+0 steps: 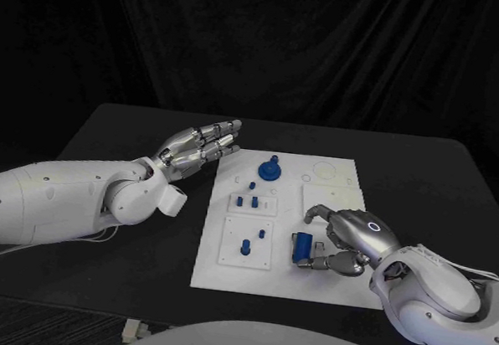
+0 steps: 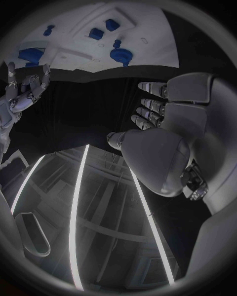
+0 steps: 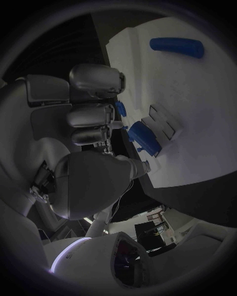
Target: Assemble the parts on the task board
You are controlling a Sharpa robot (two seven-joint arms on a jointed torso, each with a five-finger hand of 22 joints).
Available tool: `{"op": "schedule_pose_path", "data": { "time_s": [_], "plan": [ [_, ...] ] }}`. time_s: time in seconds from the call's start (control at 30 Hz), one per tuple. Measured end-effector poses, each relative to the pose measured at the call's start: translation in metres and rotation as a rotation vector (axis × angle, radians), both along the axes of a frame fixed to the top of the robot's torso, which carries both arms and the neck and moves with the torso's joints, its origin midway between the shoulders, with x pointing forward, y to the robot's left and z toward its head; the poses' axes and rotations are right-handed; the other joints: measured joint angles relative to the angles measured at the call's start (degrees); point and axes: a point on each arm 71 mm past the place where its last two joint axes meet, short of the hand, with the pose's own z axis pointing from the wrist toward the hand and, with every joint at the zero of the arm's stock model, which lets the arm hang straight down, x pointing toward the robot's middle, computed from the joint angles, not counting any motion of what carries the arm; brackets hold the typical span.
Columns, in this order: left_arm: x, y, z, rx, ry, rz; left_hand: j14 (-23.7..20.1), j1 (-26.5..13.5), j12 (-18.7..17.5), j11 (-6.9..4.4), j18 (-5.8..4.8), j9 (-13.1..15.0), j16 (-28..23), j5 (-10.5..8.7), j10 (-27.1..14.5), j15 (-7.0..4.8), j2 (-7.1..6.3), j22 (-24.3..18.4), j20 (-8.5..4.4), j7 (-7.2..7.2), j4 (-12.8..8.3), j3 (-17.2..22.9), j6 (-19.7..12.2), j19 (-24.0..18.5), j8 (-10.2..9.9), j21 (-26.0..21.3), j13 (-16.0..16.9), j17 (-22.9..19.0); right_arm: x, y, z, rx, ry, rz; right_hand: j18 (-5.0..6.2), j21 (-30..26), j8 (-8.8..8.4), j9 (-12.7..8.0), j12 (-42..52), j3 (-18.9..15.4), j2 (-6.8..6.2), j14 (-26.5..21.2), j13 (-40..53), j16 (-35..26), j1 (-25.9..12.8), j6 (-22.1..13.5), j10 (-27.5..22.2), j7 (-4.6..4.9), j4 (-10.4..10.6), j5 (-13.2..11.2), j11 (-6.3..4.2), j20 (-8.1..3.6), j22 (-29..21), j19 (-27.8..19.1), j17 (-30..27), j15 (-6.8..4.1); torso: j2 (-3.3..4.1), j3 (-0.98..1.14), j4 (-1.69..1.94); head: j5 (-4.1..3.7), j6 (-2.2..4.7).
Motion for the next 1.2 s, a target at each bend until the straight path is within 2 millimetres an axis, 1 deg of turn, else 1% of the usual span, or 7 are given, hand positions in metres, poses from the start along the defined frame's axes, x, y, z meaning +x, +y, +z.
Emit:
{"op": "schedule_pose_path", "data": {
  "time_s": [0.13, 0.3, 0.4, 0.53, 0.77, 1.1, 1.2],
  "plan": [
    [-0.0003, 0.0000, -0.0007, 0.000, 0.002, -0.001, 0.00, 0.00, 0.00, 0.00, 0.00, 0.05, 0.00, 0.00, 0.00, 0.00, 0.00, 0.00, 0.00, 0.00, 0.00, 0.00, 0.00, 0.00, 0.22, 0.00, 0.00, -0.01, -0.0026, -0.0002, -0.0031, -0.008, 0.002, -0.001, 0.00, -0.22, 2.30, 0.33, 0.00, -0.23, -0.41, 0.02, 0.00, -0.01, -0.13, -0.87, 0.00, 0.03, -0.04, -1.26, 0.00, 0.20, 0.00, -0.20, 0.00, 0.29, 0.01, 0.00, 0.04, -0.04, 0.00],
    [-0.0002, 0.0001, -0.0010, 0.000, 0.003, -0.001, 0.00, 0.00, 0.00, 0.00, 0.00, 0.05, 0.00, 0.00, 0.00, 0.00, 0.00, 0.06, 0.00, 0.21, 0.00, 0.00, 0.21, 0.00, 0.22, 0.18, 0.00, -0.01, -0.0041, -0.0008, -0.0057, -0.017, 0.005, -0.002, 0.00, -0.79, 6.71, 0.27, 0.00, 2.70, 3.37, -0.05, 0.00, -0.29, 2.62, -2.38, 0.00, -0.11, -0.32, 9.82, 0.00, 0.20, 0.00, -0.20, 0.00, 0.36, 0.01, -0.01, 0.05, -0.15, 0.00],
    [-0.0002, 0.0001, -0.0013, 0.000, 0.004, -0.002, 0.00, 0.00, 0.00, 0.00, 0.00, 0.05, 0.00, 0.00, 0.00, 0.00, 0.00, 0.06, 0.00, 0.21, 0.00, 0.00, 0.21, 0.00, 0.22, 0.23, 0.00, -0.01, -0.0040, -0.0013, -0.0069, -0.021, 0.005, -0.003, 0.00, -0.89, 8.45, -0.44, 0.00, 2.85, 4.28, -0.05, -0.01, -0.29, 3.32, -2.82, 0.00, -0.37, -0.42, 14.52, 0.00, 0.41, -0.01, -0.41, 0.00, 0.36, 0.01, -0.01, 0.05, -0.15, 0.00],
    [-0.0003, 0.0001, -0.0015, -0.001, 0.004, -0.003, 0.00, 0.23, 0.00, 0.00, 0.00, 0.05, 0.00, -0.01, 0.00, 0.00, -0.23, 0.05, 0.00, 0.21, 0.00, 0.00, 0.21, 0.00, 0.22, 0.23, 0.00, -0.01, -0.0039, -0.0009, -0.0077, -0.024, 0.004, -0.001, 0.00, -1.17, 9.05, -0.77, 0.00, 3.00, 4.49, -0.05, -0.01, -0.29, 3.53, -2.82, 0.00, -0.37, -0.57, 15.81, 0.00, 0.41, -0.01, -0.41, 0.00, 0.36, 0.01, -0.01, 0.04, -0.03, 0.00],
    [-0.0005, 0.0002, -0.0019, -0.001, 0.006, -0.003, 0.00, 0.46, 0.00, 0.00, 0.00, 0.04, 0.00, -0.01, 0.00, 0.00, 0.00, 0.11, 0.00, 0.21, -0.16, 0.16, 0.21, 0.00, 0.22, 0.23, 0.00, -0.01, -0.0026, -0.0009, -0.0092, -0.029, 0.004, 0.000, 0.00, -1.17, 11.40, -2.49, 0.00, 3.00, 5.77, -0.05, -0.01, -0.29, 4.06, -2.82, 0.00, -0.36, -0.57, 21.73, 0.00, 0.41, -0.01, -0.41, 0.00, 0.36, 0.01, -0.01, 0.02, 0.02, 0.00],
    [-0.0008, 0.0002, -0.0025, -0.001, 0.007, -0.005, 0.00, 0.46, 0.00, 0.00, 0.00, 0.04, 0.00, -0.01, 0.00, 0.00, 0.00, 0.10, 0.21, 0.21, -0.16, 0.16, 0.21, 0.21, 0.22, 0.23, 0.00, 0.00, -0.0019, 0.0015, -0.0104, -0.035, 0.008, 0.007, 0.00, -1.17, 11.40, -3.98, 0.00, 3.00, 5.99, -0.05, -0.01, -0.29, 4.30, -3.95, 0.00, -0.26, -0.57, 21.45, 0.00, 0.41, -0.01, -0.41, 0.00, 0.36, 0.01, -0.01, 0.04, -0.10, 0.00],
    [-0.0009, 0.0000, -0.0028, -0.002, 0.008, -0.006, 0.00, 0.46, 0.00, 0.00, 0.01, 0.04, 0.00, -0.01, 0.00, 0.00, 0.00, 0.10, 0.21, 0.21, -0.16, 0.16, 0.21, 0.21, 0.22, 0.23, 0.00, 0.01, -0.0020, 0.0016, -0.0107, -0.037, 0.010, 0.008, 0.00, -1.17, 12.14, -4.64, 0.00, 3.00, 6.21, -0.05, -0.01, -0.29, 4.55, -3.95, 0.00, -0.26, -0.58, 24.76, 0.00, 0.41, 0.02, -0.41, 0.00, 0.36, 0.02, -0.01, 0.07, -0.14, 0.00]
  ]
}}
